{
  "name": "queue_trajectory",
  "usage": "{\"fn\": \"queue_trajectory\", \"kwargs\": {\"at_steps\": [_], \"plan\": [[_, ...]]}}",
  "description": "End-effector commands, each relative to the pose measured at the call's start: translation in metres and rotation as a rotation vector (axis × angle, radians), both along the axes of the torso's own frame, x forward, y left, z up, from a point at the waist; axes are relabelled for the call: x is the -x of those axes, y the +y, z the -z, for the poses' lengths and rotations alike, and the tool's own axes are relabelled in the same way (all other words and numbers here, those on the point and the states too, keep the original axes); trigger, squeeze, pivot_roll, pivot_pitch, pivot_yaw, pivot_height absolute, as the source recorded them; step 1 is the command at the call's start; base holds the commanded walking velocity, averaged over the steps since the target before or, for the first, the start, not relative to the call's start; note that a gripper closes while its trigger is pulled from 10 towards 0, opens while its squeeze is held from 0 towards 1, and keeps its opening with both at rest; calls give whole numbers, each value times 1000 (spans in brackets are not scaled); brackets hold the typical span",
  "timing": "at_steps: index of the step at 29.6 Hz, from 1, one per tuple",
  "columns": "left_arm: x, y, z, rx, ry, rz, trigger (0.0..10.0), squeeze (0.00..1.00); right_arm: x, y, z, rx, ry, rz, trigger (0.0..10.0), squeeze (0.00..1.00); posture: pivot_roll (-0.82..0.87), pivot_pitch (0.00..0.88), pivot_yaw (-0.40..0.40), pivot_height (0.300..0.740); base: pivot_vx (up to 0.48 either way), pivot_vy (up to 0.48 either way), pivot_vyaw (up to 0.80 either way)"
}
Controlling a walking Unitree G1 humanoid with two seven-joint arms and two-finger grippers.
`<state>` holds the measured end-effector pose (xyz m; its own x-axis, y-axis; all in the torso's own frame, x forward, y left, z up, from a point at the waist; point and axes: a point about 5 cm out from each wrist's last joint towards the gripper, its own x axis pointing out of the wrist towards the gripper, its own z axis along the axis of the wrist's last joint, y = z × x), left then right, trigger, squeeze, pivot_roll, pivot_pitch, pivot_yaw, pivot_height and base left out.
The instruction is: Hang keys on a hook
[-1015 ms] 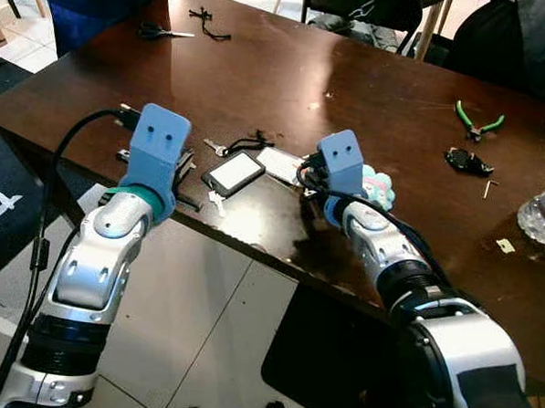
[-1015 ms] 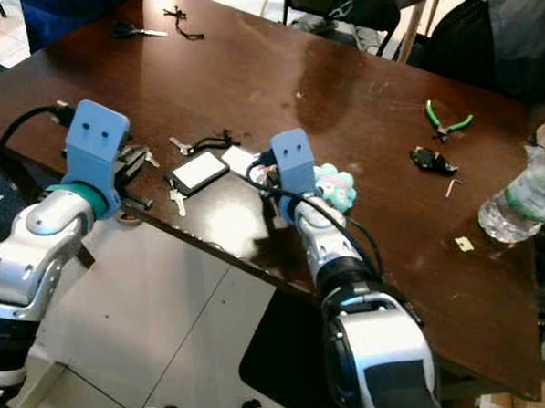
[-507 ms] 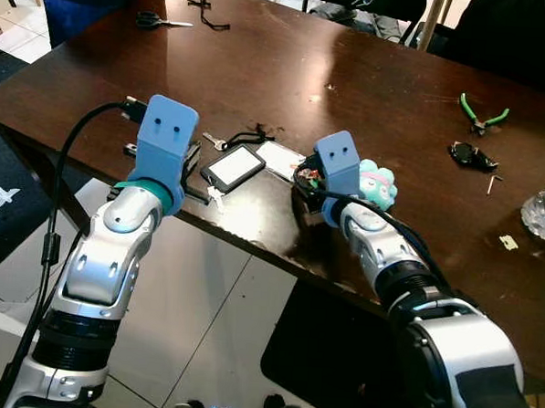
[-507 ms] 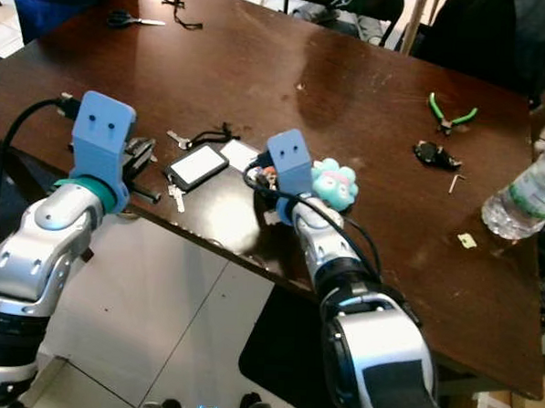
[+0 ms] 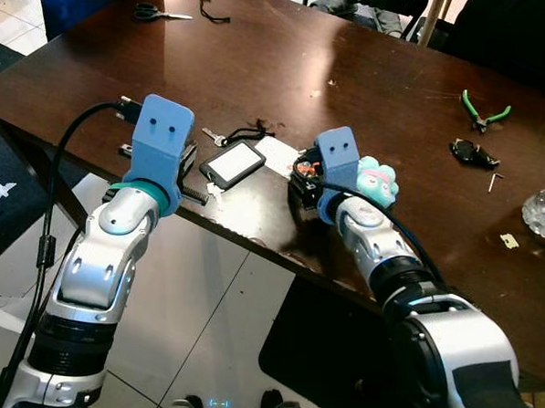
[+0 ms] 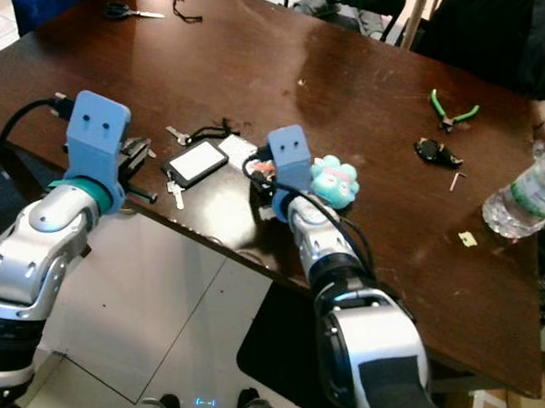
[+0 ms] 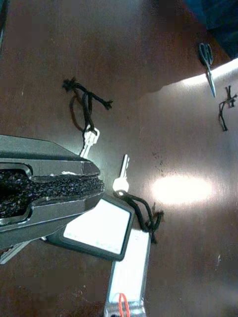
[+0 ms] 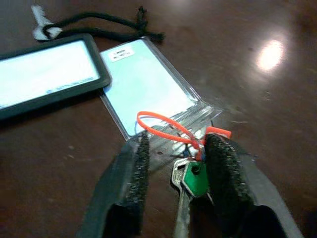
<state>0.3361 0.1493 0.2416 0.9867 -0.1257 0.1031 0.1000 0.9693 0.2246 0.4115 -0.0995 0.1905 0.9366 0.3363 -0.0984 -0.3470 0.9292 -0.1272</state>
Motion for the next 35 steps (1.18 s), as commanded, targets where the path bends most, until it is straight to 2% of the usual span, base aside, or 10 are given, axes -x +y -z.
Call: {"fn": "queue_trajectory", "kwargs": {"at_steps": [1,12,21,25,27,28,31,33,35], "plan": [[3,3,5,3,22,-17,10000,0,2,5,9,-1,51,-18,39,0,63,254,15,740,0,0,0],[4,4,7,8,30,-24,10000,0,7,8,22,63,68,-32,0,0,59,263,18,740,0,0,0],[3,3,7,11,31,-23,10000,0,7,5,23,65,73,-27,0,0,57,256,22,740,0,0,0],[2,3,6,11,28,-23,10000,0,5,5,15,45,47,-30,0,0,53,239,22,740,0,0,0],[0,4,2,16,11,-25,10000,0,1,9,-9,-40,-49,-68,0,0,42,200,20,740,0,0,0],[0,4,-2,27,-4,-25,10000,0,0,9,-25,-110,-125,-87,10000,0,34,186,20,740,0,0,0],[0,4,-5,35,-14,-26,10000,0,0,9,-35,-155,-174,-96,10000,0,30,182,21,740,0,0,0],[3,4,-11,50,-34,-25,10000,0,4,6,-47,-233,-252,-125,10000,0,21,172,23,740,0,0,0],[4,4,-11,53,-38,-25,10000,0,6,5,-47,-247,-268,-130,10000,0,12,155,27,740,0,0,0]]}}
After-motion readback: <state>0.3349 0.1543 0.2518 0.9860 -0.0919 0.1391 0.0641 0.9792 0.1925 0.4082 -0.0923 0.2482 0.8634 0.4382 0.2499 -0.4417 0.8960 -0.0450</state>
